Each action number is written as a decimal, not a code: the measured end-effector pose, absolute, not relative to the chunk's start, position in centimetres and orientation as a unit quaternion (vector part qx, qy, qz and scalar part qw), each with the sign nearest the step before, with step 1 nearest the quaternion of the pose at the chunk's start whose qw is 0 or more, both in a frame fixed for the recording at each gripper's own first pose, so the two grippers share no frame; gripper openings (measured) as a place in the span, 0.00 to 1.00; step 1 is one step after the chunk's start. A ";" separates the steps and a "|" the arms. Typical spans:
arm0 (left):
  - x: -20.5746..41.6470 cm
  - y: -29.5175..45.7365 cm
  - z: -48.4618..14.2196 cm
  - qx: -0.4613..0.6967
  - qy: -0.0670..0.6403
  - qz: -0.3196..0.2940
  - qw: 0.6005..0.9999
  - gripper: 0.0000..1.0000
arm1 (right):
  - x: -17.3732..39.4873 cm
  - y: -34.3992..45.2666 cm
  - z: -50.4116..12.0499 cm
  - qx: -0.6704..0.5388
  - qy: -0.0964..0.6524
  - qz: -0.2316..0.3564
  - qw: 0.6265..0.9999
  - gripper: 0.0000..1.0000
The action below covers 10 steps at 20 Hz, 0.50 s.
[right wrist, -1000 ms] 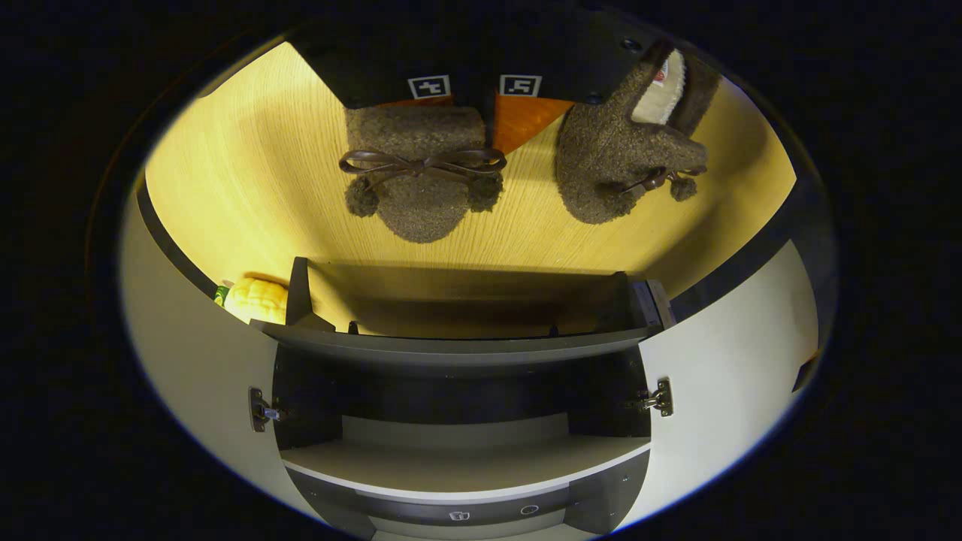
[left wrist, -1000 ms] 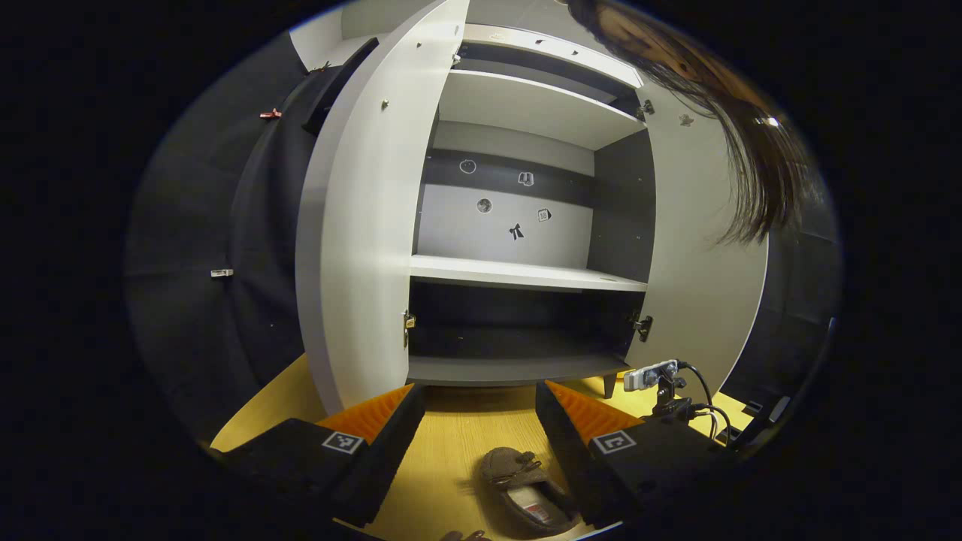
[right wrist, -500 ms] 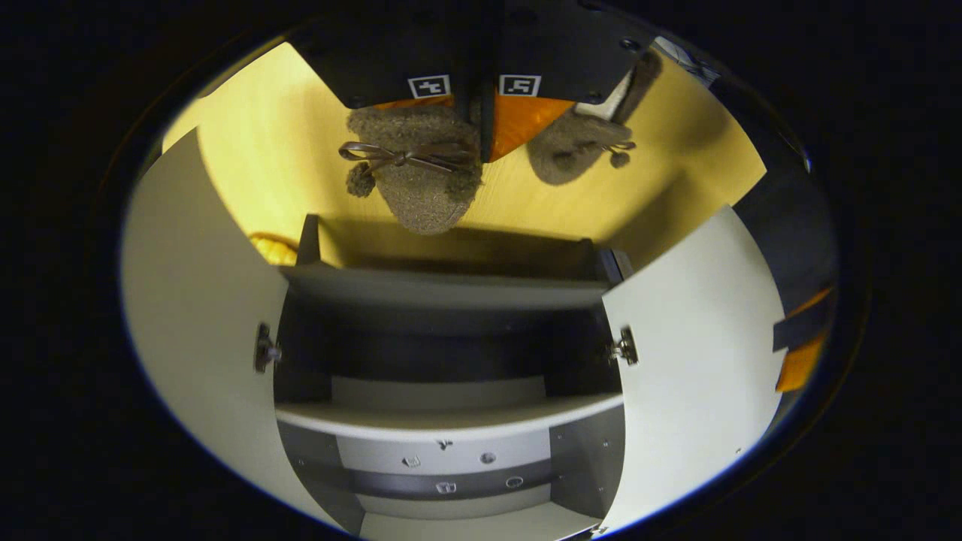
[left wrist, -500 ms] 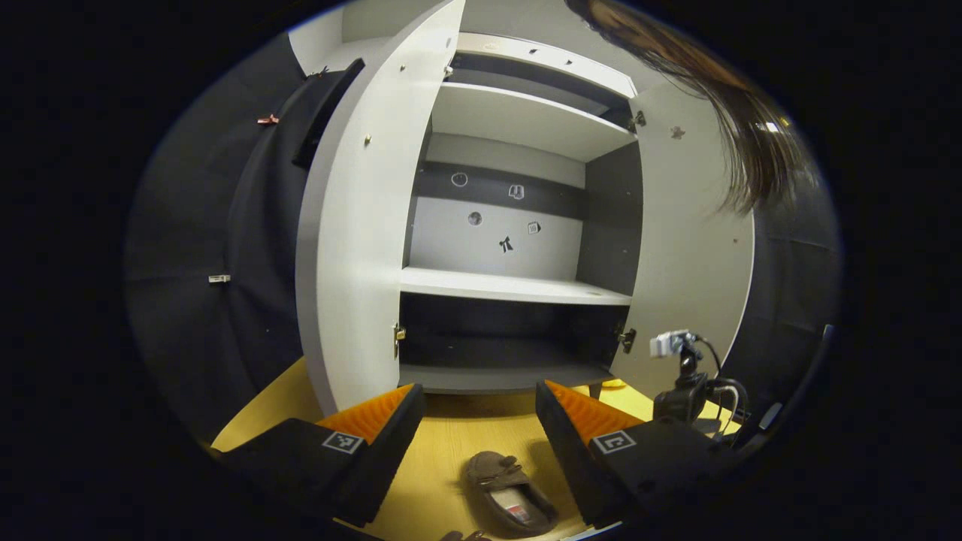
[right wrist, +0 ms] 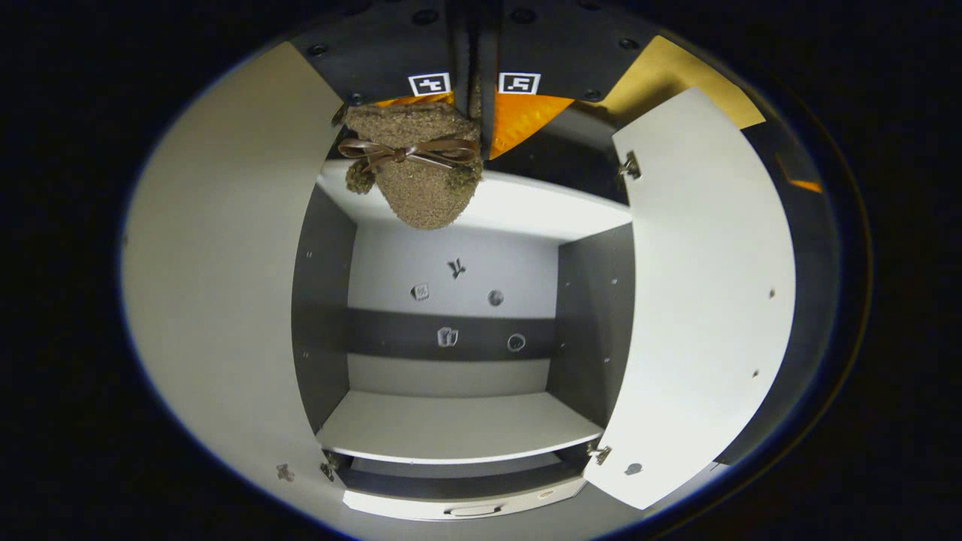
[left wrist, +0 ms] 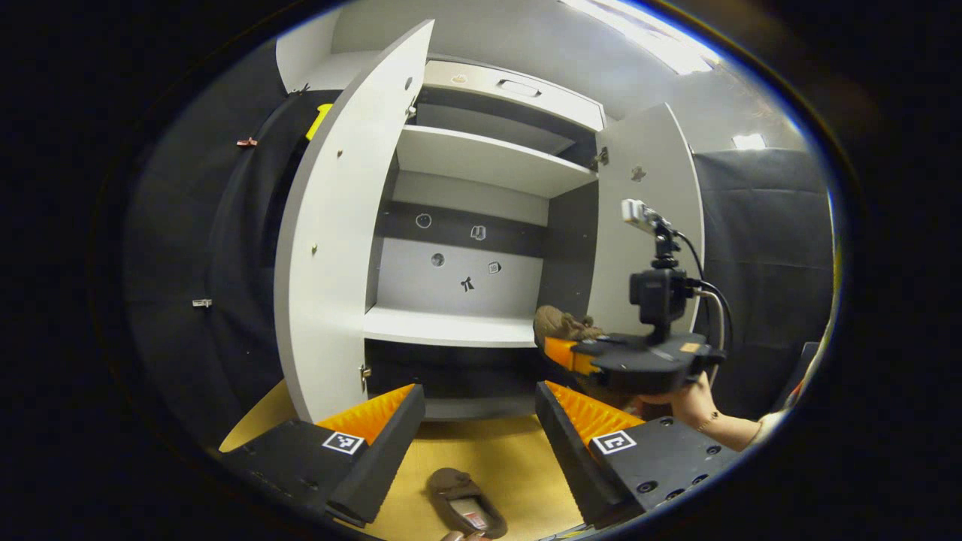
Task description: Grab one shoe with the right hand and put it into the shoe cabinet, grab the other shoe with the left hand and put it into the shoe cabinet; then close the right door with the right hand and the left door with the left hand.
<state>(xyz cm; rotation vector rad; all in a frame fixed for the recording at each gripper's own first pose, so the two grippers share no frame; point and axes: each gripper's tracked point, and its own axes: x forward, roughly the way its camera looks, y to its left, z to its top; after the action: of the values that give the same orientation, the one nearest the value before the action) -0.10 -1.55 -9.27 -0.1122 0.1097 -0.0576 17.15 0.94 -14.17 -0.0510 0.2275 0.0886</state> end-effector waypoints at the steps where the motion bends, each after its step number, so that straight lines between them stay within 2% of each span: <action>1: -0.1 -1.9 -8.8 -0.054 0.054 -0.029 0.997 0.94 | 19.1 0.4 -12.6 -0.023 0.103 0.038 0.994 0.08; 6: 0.5 -2.7 -7.3 -0.058 0.062 0.002 0.996 0.95 | 28.0 -1.2 -9.3 -0.008 0.087 0.021 0.996 0.08; 10: 2.5 -2.4 -6.4 -0.062 0.053 0.066 0.995 0.94 | 34.9 -1.1 -10.1 0.004 0.104 0.039 0.994 0.08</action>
<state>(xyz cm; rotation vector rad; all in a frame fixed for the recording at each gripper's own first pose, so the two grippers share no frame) 2.48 -2.39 -6.38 -0.1237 0.1059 0.1322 34.87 -1.07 -10.14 0.0088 0.2083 0.0790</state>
